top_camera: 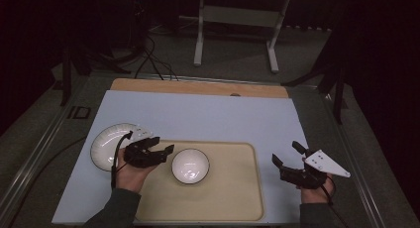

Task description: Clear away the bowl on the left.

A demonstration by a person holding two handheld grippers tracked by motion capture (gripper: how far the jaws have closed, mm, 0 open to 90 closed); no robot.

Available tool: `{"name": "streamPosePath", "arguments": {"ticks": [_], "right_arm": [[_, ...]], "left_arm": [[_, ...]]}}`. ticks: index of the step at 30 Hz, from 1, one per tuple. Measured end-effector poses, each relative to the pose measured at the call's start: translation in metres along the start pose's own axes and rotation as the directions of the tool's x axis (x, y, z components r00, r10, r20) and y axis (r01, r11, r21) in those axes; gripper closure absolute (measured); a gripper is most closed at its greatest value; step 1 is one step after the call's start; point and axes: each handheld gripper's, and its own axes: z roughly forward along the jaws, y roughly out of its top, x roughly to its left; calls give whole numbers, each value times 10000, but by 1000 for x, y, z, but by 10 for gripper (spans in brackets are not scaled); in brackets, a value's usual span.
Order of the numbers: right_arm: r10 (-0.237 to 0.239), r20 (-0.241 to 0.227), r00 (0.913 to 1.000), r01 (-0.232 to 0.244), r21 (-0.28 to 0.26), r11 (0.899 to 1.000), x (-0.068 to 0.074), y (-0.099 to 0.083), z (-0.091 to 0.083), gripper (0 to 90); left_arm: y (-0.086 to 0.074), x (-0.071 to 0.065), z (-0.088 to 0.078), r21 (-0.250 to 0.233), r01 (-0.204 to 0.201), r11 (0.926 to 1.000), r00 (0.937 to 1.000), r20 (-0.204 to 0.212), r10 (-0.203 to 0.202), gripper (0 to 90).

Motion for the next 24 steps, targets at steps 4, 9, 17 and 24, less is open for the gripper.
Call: {"name": "streamPosePath", "arguments": {"ticks": [4,9,17,24], "right_arm": [[20,5,10000,-20,-5,10000,0,0,0,151],[72,22,10000,-72,-9,10000,0,0,-1,151],[130,44,9999,-130,-11,9999,-1,0,-1,151],[197,130,9997,-197,-26,9998,-2,-1,-2,151]], "left_arm": [[2,5,-13,-538,-156,9984,9995,-295,141,360],[1,18,-27,-1036,272,9943,9984,-473,-322,343],[-9,34,-55,-1858,-255,9823,9750,-2215,-166,285],[-27,48,-71,-2123,-515,9758,9455,-3250,-208,264]]}}
